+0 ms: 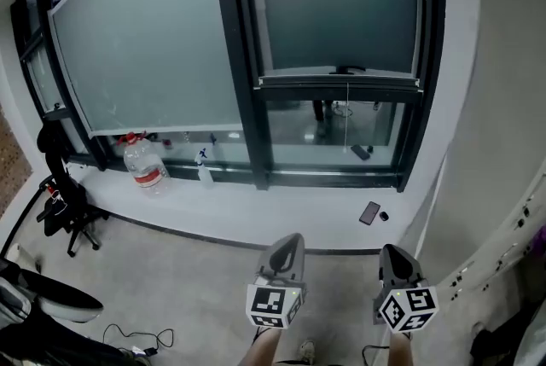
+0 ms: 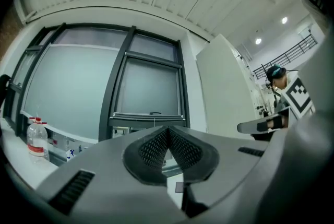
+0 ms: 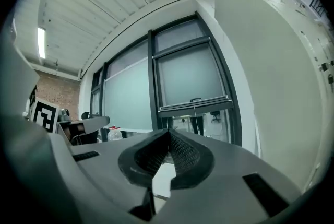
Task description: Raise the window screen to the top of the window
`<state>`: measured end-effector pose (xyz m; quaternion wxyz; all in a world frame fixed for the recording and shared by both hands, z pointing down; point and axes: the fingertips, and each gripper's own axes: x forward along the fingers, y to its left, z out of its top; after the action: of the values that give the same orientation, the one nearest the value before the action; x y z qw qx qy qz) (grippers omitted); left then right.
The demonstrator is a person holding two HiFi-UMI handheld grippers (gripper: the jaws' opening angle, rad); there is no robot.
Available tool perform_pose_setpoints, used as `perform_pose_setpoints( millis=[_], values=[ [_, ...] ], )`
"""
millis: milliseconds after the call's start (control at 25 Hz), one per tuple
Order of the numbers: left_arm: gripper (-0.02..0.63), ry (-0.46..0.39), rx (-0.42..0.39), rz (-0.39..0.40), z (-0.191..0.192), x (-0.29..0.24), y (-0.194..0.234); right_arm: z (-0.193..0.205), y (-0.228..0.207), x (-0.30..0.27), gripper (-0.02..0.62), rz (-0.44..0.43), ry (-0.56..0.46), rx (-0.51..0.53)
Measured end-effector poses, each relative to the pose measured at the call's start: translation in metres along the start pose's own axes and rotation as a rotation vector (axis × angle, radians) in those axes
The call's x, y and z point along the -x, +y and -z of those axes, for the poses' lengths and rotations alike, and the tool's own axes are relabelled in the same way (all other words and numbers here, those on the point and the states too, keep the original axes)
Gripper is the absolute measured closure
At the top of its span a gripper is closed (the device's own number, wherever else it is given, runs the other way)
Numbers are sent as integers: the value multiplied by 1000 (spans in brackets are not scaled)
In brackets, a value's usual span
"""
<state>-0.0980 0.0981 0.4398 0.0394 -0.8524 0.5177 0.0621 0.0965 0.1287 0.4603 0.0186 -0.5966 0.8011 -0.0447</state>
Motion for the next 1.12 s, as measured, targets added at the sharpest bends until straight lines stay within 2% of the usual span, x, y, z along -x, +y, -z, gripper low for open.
perform_pose_setpoints(
  millis=[280,560,760,1120],
  values=[
    [604,3,7,-7,6,-79,59,-9,-22,-91,591,4,13,14],
    [603,28,10,-18,31,-162,90,0,-64,-177,591,-7,43,26],
    [603,32,9,-38,47,-256,113,-3,-116,-261,591,-16,44,14],
    [604,-5,-31,-71,42,-441,157,-41,-218,-426,591,-36,35,52]
  ],
)
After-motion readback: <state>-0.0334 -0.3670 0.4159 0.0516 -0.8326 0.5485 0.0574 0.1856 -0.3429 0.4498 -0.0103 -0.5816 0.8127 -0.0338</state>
